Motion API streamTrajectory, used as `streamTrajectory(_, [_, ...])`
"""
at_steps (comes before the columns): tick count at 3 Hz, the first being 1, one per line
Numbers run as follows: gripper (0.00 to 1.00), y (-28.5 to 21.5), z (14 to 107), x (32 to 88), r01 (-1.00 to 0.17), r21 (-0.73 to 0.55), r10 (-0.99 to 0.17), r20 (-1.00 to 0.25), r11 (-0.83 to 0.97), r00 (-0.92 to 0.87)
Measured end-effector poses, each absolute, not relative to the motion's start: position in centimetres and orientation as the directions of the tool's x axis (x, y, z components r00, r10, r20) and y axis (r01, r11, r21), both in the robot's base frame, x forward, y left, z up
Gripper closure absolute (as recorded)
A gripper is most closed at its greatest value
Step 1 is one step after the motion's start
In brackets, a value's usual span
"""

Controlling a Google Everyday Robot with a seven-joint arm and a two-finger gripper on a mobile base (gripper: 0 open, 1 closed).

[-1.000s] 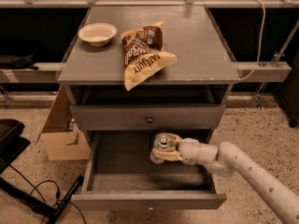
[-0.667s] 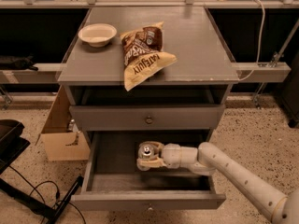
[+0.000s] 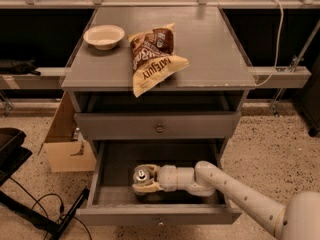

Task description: Place 7up can into middle drawer

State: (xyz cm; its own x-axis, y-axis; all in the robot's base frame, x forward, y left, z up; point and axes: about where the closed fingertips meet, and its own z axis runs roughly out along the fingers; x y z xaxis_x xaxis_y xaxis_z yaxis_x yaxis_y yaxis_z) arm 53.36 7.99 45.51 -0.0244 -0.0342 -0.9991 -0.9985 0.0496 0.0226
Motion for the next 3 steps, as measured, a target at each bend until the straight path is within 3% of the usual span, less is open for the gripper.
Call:
streamTrajectory(2, [0.35,8.44,45.16,52.93,-0.998,0.029,-0.039,-0.999,0.048,-0.031])
streamTrajectory(3, [0.04,8.45,45.16,52.92,-0.998,0.029,-0.039,-0.999,0.048,-0.031])
